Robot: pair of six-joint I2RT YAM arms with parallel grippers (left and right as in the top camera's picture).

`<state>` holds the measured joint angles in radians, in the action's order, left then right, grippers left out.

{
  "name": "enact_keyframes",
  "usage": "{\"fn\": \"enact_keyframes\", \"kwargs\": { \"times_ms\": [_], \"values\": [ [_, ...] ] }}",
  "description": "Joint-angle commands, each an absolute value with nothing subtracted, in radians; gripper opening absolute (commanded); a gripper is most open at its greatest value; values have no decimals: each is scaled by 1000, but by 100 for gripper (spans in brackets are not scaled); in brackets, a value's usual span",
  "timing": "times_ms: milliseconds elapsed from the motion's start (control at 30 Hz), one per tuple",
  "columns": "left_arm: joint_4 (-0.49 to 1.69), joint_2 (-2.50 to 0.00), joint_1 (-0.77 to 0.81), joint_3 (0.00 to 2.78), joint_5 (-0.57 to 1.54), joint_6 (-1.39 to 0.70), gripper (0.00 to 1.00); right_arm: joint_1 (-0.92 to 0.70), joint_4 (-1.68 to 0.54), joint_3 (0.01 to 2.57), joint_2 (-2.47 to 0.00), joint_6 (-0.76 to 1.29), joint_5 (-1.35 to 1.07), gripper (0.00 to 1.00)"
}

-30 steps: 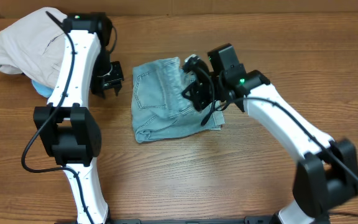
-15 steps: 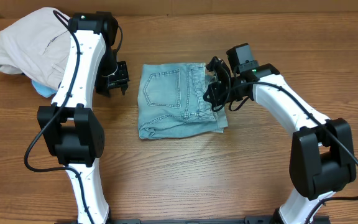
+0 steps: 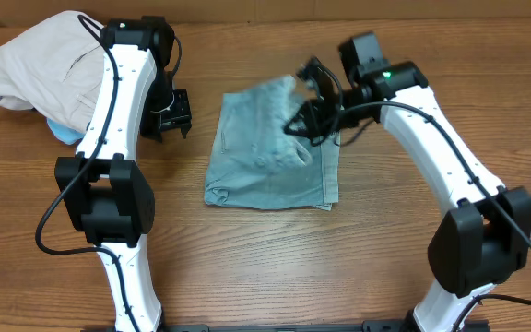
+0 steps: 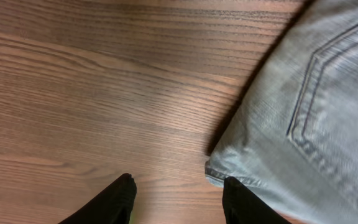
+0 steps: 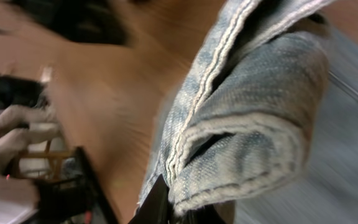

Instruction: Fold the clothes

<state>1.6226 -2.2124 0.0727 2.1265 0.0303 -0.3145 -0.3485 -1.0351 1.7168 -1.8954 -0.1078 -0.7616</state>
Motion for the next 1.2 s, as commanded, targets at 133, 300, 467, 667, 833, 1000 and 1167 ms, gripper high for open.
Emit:
{"fn": "enact_keyframes", "kwargs": {
  "times_ms": [133,300,467,667,833,1000,1167],
  "values": [
    [1624,-2201,79,2121,41,-302,50,-442,-1027,1803,-1847,99,-648,4],
    [1622,-2201,79,2121,41,-294,51,-395,-1108,1749,-1850,165,-473,4],
    [1614,-2201,79,2121,41,-294,51,-333,-1066,1620,-1851,149,-418,4],
    [1612,-2201,79,2121,41,-294,54,-285,-960,1428,-1854,154,-420,4],
    [1611,-2201,79,2121,41,-294,56,-265,-878,1304,-1854,166,-405,4],
    [1611,-2201,79,2121,43,-291,74,-218,-924,1325,-1849,171,-303,52],
    [1594,-2201,79,2121,89,-256,60,-183,-1021,1440,-1796,157,-316,49]
  ]
}}
